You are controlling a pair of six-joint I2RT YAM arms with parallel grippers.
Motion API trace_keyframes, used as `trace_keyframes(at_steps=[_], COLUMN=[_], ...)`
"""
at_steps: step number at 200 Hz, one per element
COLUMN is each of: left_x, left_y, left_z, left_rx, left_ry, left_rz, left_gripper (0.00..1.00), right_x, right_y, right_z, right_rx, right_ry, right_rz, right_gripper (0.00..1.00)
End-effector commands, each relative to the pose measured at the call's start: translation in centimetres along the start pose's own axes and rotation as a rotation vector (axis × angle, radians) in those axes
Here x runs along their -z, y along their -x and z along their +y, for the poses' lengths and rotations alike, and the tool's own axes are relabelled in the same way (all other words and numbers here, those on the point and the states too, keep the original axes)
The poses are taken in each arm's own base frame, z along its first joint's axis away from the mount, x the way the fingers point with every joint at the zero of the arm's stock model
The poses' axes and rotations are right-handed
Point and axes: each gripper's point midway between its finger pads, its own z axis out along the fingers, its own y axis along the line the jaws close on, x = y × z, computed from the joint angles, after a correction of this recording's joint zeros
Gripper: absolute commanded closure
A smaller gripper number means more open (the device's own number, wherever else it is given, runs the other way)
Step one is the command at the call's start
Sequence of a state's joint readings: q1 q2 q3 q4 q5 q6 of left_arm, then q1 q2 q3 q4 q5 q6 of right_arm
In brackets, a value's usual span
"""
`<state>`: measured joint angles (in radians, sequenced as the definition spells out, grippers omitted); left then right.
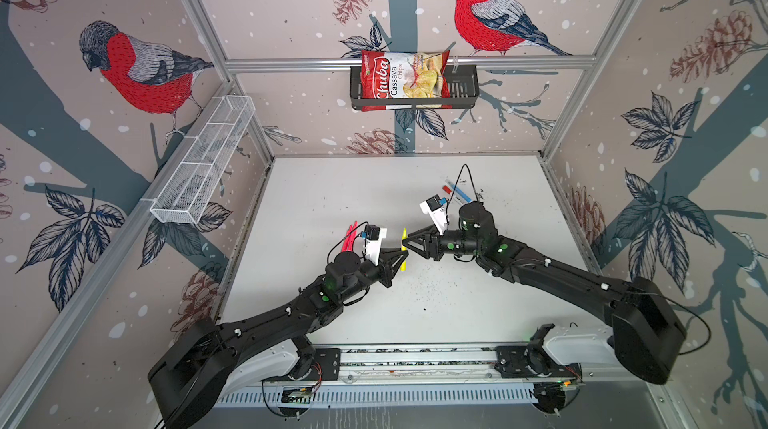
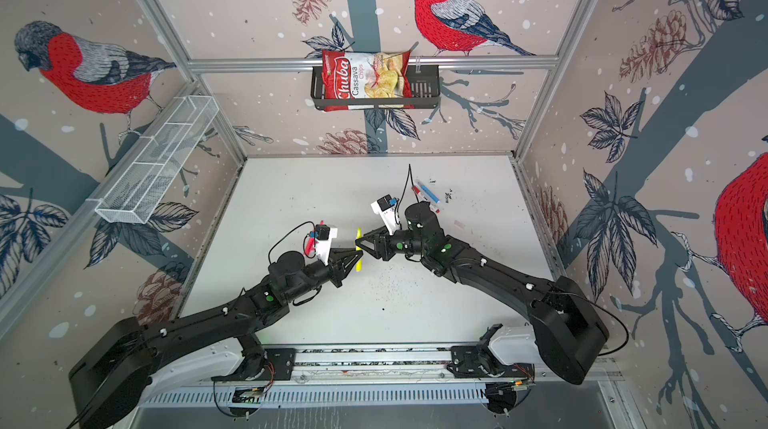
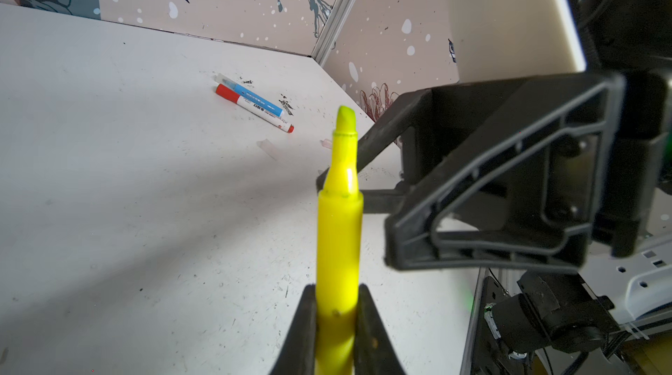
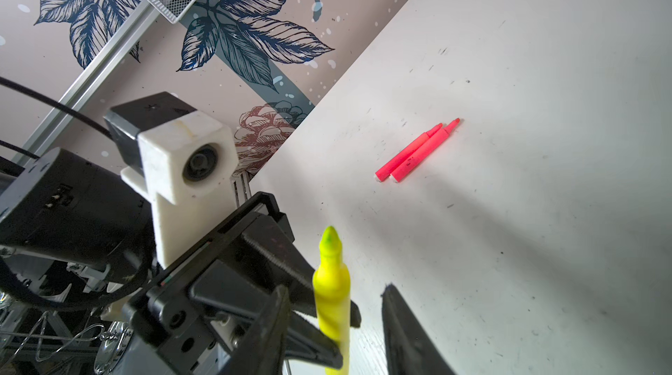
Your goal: Insert the pens into the pen caps
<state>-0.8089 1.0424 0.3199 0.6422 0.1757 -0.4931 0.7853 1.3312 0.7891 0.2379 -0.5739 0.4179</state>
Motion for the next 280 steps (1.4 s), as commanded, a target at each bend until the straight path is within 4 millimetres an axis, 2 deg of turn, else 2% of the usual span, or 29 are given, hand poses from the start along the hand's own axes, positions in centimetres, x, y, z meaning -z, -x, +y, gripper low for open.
trace_keyframes(at_steps=[1,26,49,65,68,80,90,117,146,162,176,184,195,202,222,243,265,280], left_x=[0.0,0.0,0.0,-0.1,-0.2,-0.4,-0.5,-0.7,-0.6,-0.4,-0.2,-0.1,0.0,0.1,0.4,0.8,1.3,1.5], left_y=[1.2,1.1,1.0,0.7,0.7,0.5,0.4,0.4,0.4,0.5,0.7,0.7,0.7,0.7,0.9,0.9,0.8,0.7], left_z=[-1.0,-1.0,-0.8,-0.8,-0.8,-0.8,-0.7,-0.9,-0.8,-0.7,-0.7,-0.6,-0.5,-0.5,-0.2,0.2,0.6,0.8], left_rx=[-0.021,-0.017,-0.019,-0.015,-0.015,-0.013,-0.01,-0.007,-0.008,-0.01,-0.012,-0.012,-0.013,-0.011,-0.014,-0.022,-0.028,-0.027], left_ry=[-0.041,-0.043,-0.037,-0.038,-0.038,-0.042,-0.038,-0.049,-0.042,-0.037,-0.034,-0.03,-0.024,-0.021,-0.003,0.022,0.043,0.053], left_rz=[-0.039,-0.036,-0.034,-0.024,-0.023,-0.012,-0.004,-0.002,-0.005,-0.015,-0.023,-0.025,-0.03,-0.032,-0.042,-0.053,-0.058,-0.06], left_gripper=[1.0,1.0,1.0,1.0,0.98,0.76,0.72,0.76,0.94,1.0,1.0,1.0,1.0,1.0,1.0,1.0,1.0,1.0], right_x=[-0.5,-1.0,-1.0,-0.9,-0.9,-0.9,-0.9,-1.0,-1.0,-1.1,-1.1,-1.0,-0.9,-0.8,0.2,2.4,5.3,7.5], right_y=[0.3,0.2,0.3,0.4,0.4,0.5,0.6,0.6,0.6,0.5,0.5,0.5,0.5,0.7,1.6,2.4,1.8,0.4], right_z=[0.6,0.7,0.6,0.7,0.7,0.9,0.8,0.9,0.9,0.8,0.8,0.9,0.8,0.6,-1.2,-4.4,-9.3,-13.1], right_rx=[0.024,0.02,0.02,0.021,0.02,0.022,0.02,0.02,0.02,0.019,0.018,0.018,0.017,0.02,0.019,-0.028,-0.117,-0.211], right_ry=[0.024,0.031,0.026,0.028,0.028,0.033,0.033,0.036,0.035,0.033,0.032,0.031,0.023,0.007,-0.125,-0.299,-0.504,-0.635], right_rz=[-0.005,0.002,-0.005,-0.01,-0.01,-0.014,-0.016,-0.015,-0.015,-0.014,-0.015,-0.017,-0.017,-0.022,-0.057,-0.092,-0.091,-0.075], right_gripper=[0.6,0.69,0.86,0.89,0.89,0.89,0.89,0.89,0.89,0.87,0.82,0.73,0.54,0.47,0.41,0.39,0.38,0.37])
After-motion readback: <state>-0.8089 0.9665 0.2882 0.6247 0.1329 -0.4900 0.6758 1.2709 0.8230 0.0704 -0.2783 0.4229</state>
